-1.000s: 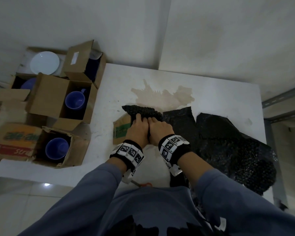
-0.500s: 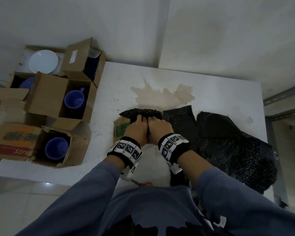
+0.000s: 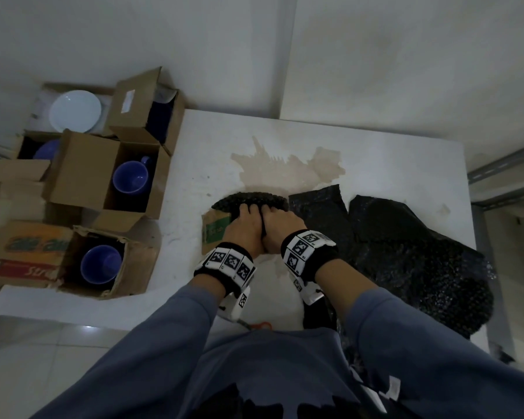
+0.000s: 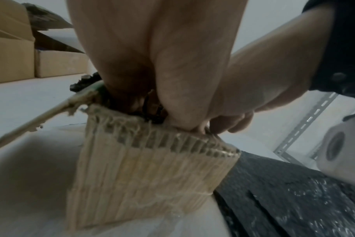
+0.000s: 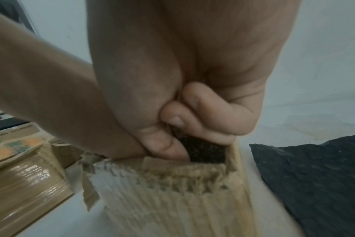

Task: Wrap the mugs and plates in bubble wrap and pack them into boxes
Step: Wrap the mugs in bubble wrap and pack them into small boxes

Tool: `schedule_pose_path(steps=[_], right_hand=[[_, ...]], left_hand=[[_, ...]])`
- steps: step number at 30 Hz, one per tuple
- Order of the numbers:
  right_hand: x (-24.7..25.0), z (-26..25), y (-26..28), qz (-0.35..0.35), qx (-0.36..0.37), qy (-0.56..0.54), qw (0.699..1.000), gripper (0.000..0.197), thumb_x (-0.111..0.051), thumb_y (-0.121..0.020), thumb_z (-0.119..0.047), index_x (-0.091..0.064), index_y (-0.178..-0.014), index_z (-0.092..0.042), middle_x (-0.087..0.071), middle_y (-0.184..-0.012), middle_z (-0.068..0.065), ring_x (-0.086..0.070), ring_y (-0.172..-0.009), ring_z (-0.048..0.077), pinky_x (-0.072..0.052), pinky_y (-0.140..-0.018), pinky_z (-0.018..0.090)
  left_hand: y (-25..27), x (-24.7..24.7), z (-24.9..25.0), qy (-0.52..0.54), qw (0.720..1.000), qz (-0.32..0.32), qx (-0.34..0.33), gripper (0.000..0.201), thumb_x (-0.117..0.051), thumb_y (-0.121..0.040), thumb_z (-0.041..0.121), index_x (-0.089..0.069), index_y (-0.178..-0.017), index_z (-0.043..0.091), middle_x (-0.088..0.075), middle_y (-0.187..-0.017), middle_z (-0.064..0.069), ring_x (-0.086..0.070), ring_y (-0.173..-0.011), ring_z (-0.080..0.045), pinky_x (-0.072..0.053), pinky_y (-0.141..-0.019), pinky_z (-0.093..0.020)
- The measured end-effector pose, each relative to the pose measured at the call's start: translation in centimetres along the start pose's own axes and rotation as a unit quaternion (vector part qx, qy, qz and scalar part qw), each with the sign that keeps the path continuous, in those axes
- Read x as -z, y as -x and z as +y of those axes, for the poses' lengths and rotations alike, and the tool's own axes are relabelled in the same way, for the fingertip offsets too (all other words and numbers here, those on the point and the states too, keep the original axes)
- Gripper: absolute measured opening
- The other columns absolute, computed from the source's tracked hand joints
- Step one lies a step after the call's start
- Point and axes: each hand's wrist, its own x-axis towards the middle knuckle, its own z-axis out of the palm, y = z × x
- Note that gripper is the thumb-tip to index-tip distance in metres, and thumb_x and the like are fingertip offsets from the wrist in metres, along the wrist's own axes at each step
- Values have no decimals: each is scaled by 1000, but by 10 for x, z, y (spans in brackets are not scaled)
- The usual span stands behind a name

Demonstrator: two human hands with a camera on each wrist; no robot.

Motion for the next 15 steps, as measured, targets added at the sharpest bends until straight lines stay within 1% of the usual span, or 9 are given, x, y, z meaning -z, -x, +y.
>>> schedule_pose_path(steps=[3, 5, 8, 9, 11, 13, 15], right_hand=[[4, -2, -1, -26, -5, -2, 1000, 52, -59, -90, -25, -40, -135, -9, -54, -128, 14, -60, -107, 36, -52, -85, 45], [8, 0, 1, -39, 2, 6, 999, 46, -60, -89, -23, -45, -130, -10, -57, -124, 13, -60, -107, 35, -52, -85, 44], [15, 6, 8, -8, 8, 25, 1000, 29, -59, -89, -20, -55, -117, -11, -61, -113, 10, -61, -104, 33, -47, -77, 40], [15, 7, 9, 8, 6, 30, 1000, 28, -59, -89, -19, -55, -115, -11, -61, -113, 10, -61, -104, 33, -45, -76, 39], [14, 6, 9, 18, -1, 24, 1000, 35, -59, -88, -20, -52, -121, -11, -59, -119, 10, -59, -107, 34, -46, -80, 40], [11, 4, 3, -2, -8, 13, 1000, 45, -60, -88, -22, -47, -130, -9, -56, -126, 12, -57, -112, 34, -49, -89, 43], [8, 2, -3, -22, -15, 10, 1000, 52, -61, -89, -23, -43, -135, -6, -53, -129, 15, -55, -115, 36, -50, -93, 45]], left_hand=[[-5, 3, -2, 1, 999, -35, 7, 91, -78, -77, 33, -24, -144, 6, -29, -141, -18, -59, -106, -31, -53, -83, -40], [-8, 5, -2, 15, 999, -52, 11, 89, -78, -76, 35, -26, -142, 5, -30, -139, -18, -57, -109, -34, -52, -88, -42], [-10, 6, -5, 27, 998, -51, 13, 78, -72, -80, 30, -29, -140, 5, -31, -138, -16, -56, -111, -36, -52, -90, -45], [-11, 5, -5, 25, 998, -49, 10, 77, -70, -80, 29, -29, -141, 6, -32, -138, -16, -55, -114, -35, -52, -91, -45], [-11, 4, -5, 27, 999, -47, 8, 79, -70, -81, 29, -28, -143, 6, -32, -139, -15, -55, -114, -34, -52, -91, -45], [-10, 4, -3, 23, 998, -51, 8, 83, -72, -81, 30, -25, -145, 6, -29, -142, -16, -55, -114, -33, -52, -92, -44], [-11, 5, -2, 19, 998, -60, 12, 85, -73, -81, 30, -23, -146, 5, -26, -145, -17, -55, -115, -34, -50, -93, -43]])
